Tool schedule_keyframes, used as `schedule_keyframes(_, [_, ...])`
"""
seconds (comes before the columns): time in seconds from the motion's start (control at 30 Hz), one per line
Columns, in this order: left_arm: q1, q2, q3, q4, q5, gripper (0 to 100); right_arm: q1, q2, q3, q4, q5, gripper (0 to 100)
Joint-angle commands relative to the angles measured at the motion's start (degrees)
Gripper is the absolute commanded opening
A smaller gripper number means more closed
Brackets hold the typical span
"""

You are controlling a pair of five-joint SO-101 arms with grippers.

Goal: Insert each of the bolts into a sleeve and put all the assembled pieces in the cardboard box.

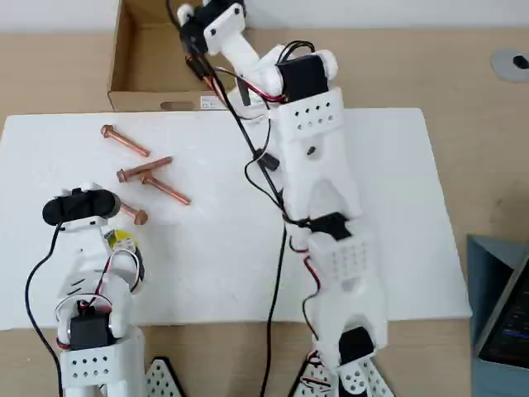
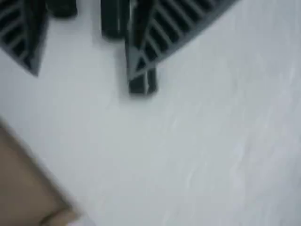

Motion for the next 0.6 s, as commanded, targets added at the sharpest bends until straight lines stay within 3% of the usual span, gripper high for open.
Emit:
schedule_keyframes(0.0, [-0.44, -0.40, 0.09, -0.70, -0.18, 0, 0.92, -7.69, 8.92, 1.32, 2.37, 14.5])
schedule_keyframes(0.3, [-0.44, -0.40, 0.09, -0.70, -0.18, 0, 1.80, -5.76, 20.97, 0.97, 5.89, 14.7])
schedule_keyframes(0.57, [-0.44, -0.40, 0.09, -0.70, -0.18, 0, 2.33, 2.24, 19.21, -1.41, 7.47, 14.8])
